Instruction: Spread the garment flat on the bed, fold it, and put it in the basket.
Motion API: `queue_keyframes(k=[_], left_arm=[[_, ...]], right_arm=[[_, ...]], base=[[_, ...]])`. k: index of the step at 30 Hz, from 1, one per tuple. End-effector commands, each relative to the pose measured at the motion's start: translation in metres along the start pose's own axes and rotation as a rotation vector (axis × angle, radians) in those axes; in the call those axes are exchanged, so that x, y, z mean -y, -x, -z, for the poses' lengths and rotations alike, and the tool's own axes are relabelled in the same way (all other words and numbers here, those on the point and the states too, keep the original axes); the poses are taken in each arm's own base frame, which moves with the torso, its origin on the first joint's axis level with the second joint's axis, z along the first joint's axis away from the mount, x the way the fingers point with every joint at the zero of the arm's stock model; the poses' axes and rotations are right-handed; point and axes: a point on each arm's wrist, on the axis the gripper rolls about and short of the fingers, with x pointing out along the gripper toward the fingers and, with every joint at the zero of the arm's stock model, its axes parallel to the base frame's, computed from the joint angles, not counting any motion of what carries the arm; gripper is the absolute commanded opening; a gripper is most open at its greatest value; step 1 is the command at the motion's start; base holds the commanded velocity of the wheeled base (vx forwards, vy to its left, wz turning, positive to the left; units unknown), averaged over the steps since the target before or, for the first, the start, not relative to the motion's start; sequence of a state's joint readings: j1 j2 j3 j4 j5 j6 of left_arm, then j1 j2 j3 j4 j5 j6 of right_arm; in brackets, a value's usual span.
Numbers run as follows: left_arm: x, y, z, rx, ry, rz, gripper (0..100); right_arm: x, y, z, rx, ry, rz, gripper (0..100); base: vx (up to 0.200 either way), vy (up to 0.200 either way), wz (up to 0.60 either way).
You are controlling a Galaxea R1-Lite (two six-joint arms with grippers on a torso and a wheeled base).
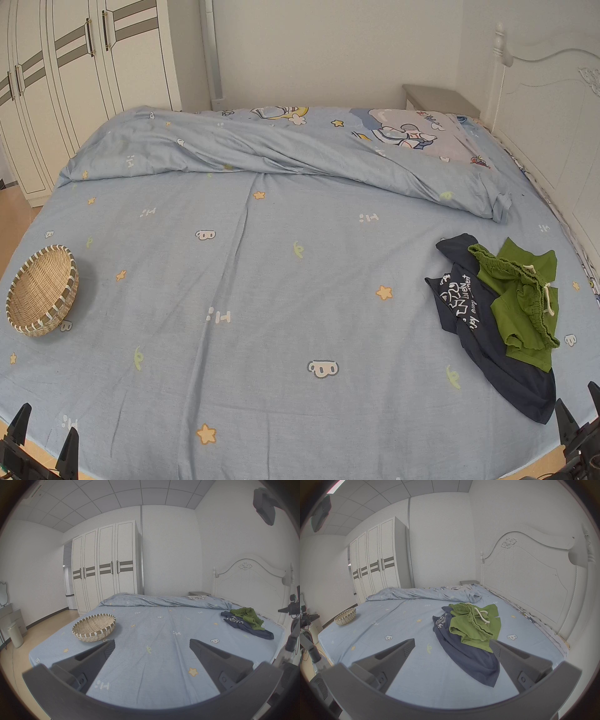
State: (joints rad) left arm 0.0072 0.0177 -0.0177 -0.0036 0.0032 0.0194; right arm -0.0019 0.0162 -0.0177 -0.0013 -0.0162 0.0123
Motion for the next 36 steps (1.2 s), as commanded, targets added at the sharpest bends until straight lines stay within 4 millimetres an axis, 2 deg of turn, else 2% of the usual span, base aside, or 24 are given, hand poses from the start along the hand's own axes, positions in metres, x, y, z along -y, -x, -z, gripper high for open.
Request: queue_keyframes(k=[1, 2, 3, 5, 7, 8, 9, 11, 15, 17, 20, 21, 23, 24, 27, 31, 36], left_arm=[[0.000, 0.000, 0.005, 0.006, -0.045, 0.004, 100], [0.000, 0.000, 0.005, 0.006, -0.062, 0.004, 100], [0.000, 0.000, 0.005, 0.008, -0.080, 0.010, 100], [0.000, 0.000, 0.004, 0.009, -0.077, 0.013, 100], [0.001, 0.000, 0.004, 0.009, -0.074, 0.015, 100], [0.001, 0.000, 0.004, 0.009, -0.074, 0.015, 100], [0.001, 0.000, 0.004, 0.009, -0.074, 0.015, 100], [0.001, 0.000, 0.005, 0.008, -0.073, 0.015, 100], [0.001, 0.000, 0.005, 0.001, -0.070, 0.029, 100], [0.001, 0.000, 0.005, 0.002, -0.070, 0.040, 100], [0.001, 0.000, 0.005, 0.003, -0.071, 0.044, 100], [0.001, 0.000, 0.005, 0.003, -0.071, 0.044, 100], [0.001, 0.000, 0.005, 0.002, -0.070, 0.043, 100], [0.001, 0.000, 0.005, 0.002, -0.070, 0.043, 100], [0.001, 0.000, 0.005, 0.002, -0.070, 0.043, 100], [0.001, 0.000, 0.005, 0.000, -0.070, 0.043, 100], [0.001, 0.000, 0.005, 0.002, -0.068, 0.043, 100]], right_arm=[[-0.001, 0.010, -0.028, 0.146, -0.034, -0.044, 100], [-0.001, 0.017, -0.049, 0.221, -0.057, -0.073, 100], [-0.002, 0.031, -0.084, 0.309, -0.117, -0.136, 100], [-0.003, 0.026, -0.106, 0.234, -0.126, -0.141, 100], [-0.003, 0.016, -0.116, 0.135, -0.076, -0.120, 100], [-0.003, 0.016, -0.116, 0.135, -0.076, -0.120, 100], [-0.003, 0.004, -0.116, 0.053, -0.060, -0.120, 100], [-0.003, -0.002, -0.116, 0.019, -0.061, -0.110, 100], [-0.003, -0.036, -0.121, -0.115, -0.061, -0.047, 100], [-0.003, -0.045, -0.124, -0.132, -0.059, -0.046, 100], [-0.004, -0.077, -0.134, -0.137, -0.056, -0.043, 100], [-0.004, -0.077, -0.134, -0.137, -0.056, -0.043, 100], [-0.002, -0.105, -0.145, -0.116, -0.058, -0.018, 100], [-0.001, -0.108, -0.145, -0.115, -0.059, -0.010, 100], [0.009, -0.136, -0.147, -0.131, -0.046, 0.067, 100], [0.014, -0.148, -0.147, -0.129, -0.042, 0.091, 100], [0.014, -0.155, -0.140, -0.165, -0.048, 0.082, 100]], base=[[0.000, 0.000, 0.00], [0.000, 0.000, 0.00], [0.000, 0.000, 0.00], [0.000, 0.000, 0.00], [0.000, 0.000, 0.00], [0.000, 0.000, 0.00], [0.000, 0.000, 0.00], [0.000, 0.000, 0.00], [0.000, 0.000, 0.00], [0.000, 0.000, 0.00], [0.000, 0.000, 0.00], [0.000, 0.000, 0.00], [0.000, 0.000, 0.00], [0.000, 0.000, 0.00], [0.000, 0.000, 0.00], [0.000, 0.000, 0.00], [0.000, -0.200, 0.00]])
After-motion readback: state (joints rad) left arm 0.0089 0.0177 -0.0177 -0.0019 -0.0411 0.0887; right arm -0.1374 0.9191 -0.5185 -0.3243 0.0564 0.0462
